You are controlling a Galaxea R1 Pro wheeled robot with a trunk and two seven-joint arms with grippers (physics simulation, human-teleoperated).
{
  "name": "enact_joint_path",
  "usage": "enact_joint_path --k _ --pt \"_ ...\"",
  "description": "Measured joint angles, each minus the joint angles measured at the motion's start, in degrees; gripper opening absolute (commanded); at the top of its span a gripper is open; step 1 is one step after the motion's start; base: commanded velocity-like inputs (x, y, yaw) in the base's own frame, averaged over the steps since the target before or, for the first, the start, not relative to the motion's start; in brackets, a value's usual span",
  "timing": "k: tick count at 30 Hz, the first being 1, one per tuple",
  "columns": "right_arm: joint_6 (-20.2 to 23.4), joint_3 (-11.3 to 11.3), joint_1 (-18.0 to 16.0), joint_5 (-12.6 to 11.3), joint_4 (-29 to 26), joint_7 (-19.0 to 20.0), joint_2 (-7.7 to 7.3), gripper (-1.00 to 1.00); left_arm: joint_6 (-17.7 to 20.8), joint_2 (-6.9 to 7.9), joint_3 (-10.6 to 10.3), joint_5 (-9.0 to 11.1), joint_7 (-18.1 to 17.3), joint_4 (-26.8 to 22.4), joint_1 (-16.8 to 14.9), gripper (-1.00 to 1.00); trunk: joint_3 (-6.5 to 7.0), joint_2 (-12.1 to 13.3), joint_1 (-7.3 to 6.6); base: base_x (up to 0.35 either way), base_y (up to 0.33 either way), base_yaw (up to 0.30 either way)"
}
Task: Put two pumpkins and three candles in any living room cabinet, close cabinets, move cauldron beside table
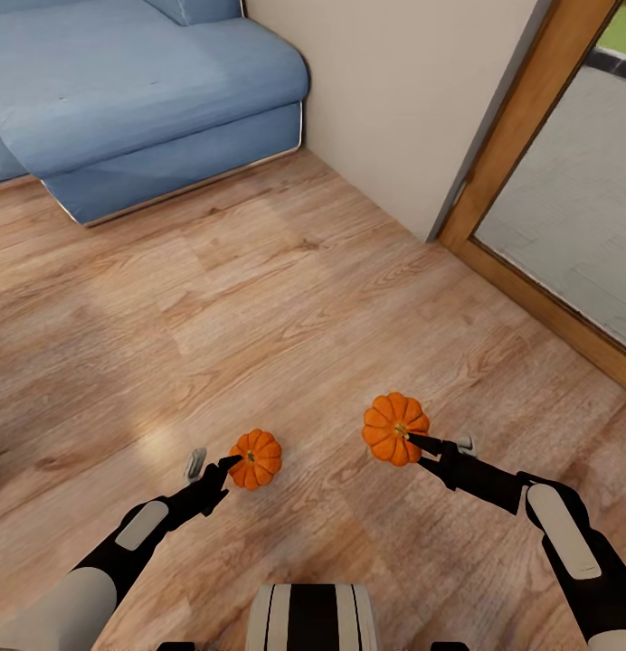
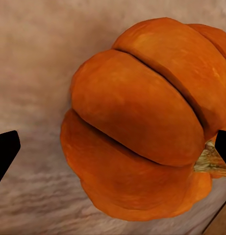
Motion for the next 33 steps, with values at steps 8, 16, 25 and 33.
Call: enact_joint_path --k 8,16,25,33 --pt "0.01 0.00 -0.06 -0.06 0.00 0.00 0.00 -1.00 -0.03 0.00 0.00 0.00 0.06 0.00 0.00 1.00 0.00 0.00 0.00 0.000 0.000 0.000" --pt "0.01 0.00 -0.05 -0.07 -0.01 0.00 0.00 -1.00 -0.06 -0.01 0.00 -0.04 0.29 0.00 0.00 1.00 0.00 0.00 0.00 -0.058 -0.054 0.000" --pt "0.02 0.00 -0.05 -0.04 0.00 0.00 0.00 -1.00 -0.09 0.00 -0.08 -0.08 0.28 0.00 0.00 1.00 0.00 0.00 0.00 0.003 -0.016 0.000" --pt "0.05 0.00 -0.03 -0.04 0.00 0.00 0.00 -1.00 -0.09 0.00 -0.09 -0.08 0.04 -0.08 0.00 1.00 0.00 0.00 0.00 0.030 -0.027 0.000"
